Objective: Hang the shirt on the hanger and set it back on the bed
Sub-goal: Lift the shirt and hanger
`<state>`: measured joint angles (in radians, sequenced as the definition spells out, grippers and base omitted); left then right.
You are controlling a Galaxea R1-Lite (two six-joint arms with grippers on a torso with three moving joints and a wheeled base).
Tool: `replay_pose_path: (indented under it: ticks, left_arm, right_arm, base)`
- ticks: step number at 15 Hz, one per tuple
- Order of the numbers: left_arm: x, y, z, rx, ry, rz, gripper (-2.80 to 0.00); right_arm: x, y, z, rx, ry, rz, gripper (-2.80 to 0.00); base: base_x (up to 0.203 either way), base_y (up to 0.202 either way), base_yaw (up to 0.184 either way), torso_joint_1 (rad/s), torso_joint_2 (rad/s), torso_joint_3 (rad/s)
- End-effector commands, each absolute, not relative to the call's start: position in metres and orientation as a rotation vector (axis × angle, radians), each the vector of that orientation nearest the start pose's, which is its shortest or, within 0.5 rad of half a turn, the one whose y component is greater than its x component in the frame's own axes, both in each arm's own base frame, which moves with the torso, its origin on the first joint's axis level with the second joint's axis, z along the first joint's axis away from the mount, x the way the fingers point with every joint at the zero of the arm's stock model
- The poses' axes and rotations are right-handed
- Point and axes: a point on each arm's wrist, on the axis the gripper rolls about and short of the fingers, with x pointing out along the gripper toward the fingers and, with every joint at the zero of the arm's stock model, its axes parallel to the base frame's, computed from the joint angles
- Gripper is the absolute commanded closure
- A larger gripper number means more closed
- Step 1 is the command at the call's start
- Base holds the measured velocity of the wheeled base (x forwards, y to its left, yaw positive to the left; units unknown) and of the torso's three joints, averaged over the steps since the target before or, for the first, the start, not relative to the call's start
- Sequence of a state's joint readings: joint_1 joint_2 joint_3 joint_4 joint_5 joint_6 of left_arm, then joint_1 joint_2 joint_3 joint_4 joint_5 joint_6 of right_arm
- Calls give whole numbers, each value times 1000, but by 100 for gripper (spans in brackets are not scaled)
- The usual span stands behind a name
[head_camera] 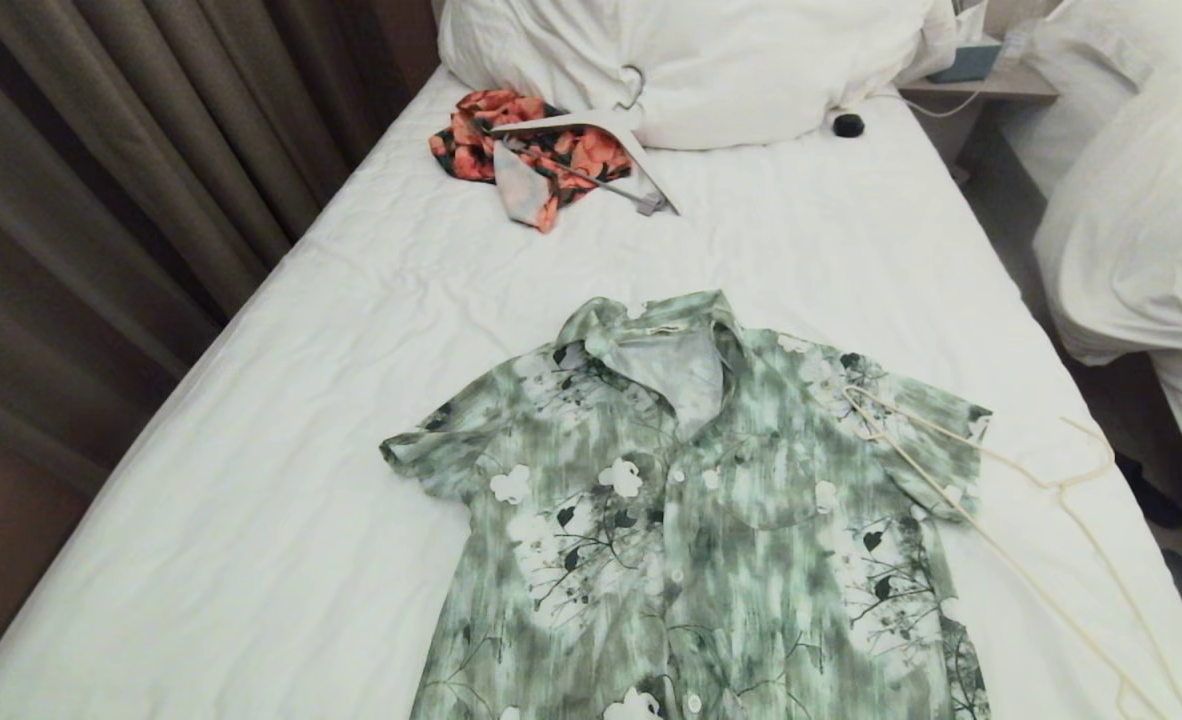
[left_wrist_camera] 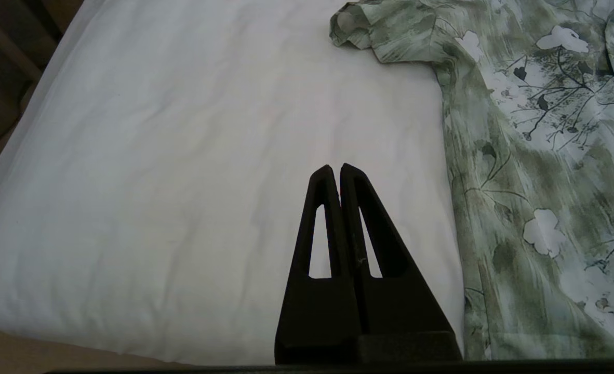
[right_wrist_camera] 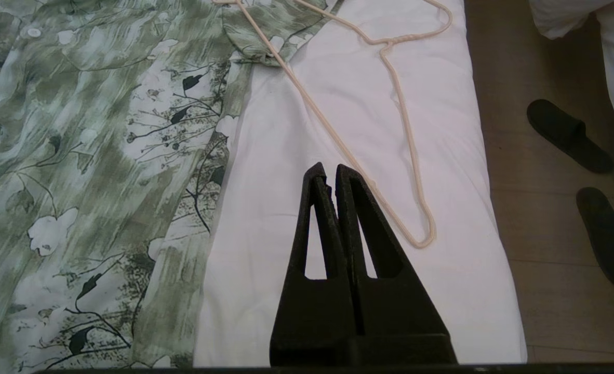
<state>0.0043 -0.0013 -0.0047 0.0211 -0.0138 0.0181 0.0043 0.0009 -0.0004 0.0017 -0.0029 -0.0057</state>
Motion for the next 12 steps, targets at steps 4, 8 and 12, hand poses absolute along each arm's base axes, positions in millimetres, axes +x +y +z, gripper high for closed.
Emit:
replay_pose_path:
  ticks: [4, 8, 12]
  left_arm:
    - [-23, 0, 75, 18, 17, -9, 0]
    - [-23, 0, 75, 18, 17, -9, 0]
    - [-23, 0, 75, 18, 17, -9, 0]
  right_arm:
    - [-23, 0, 75, -6, 3, 2, 0]
    - [-23, 0, 75, -5, 3, 2, 0]
    - [-23, 0, 76, -31, 2, 6, 0]
  base:
    - [0, 0, 0, 0, 0, 0]
    - [0, 0, 0, 0, 0, 0]
    - [0, 0, 0, 0, 0, 0]
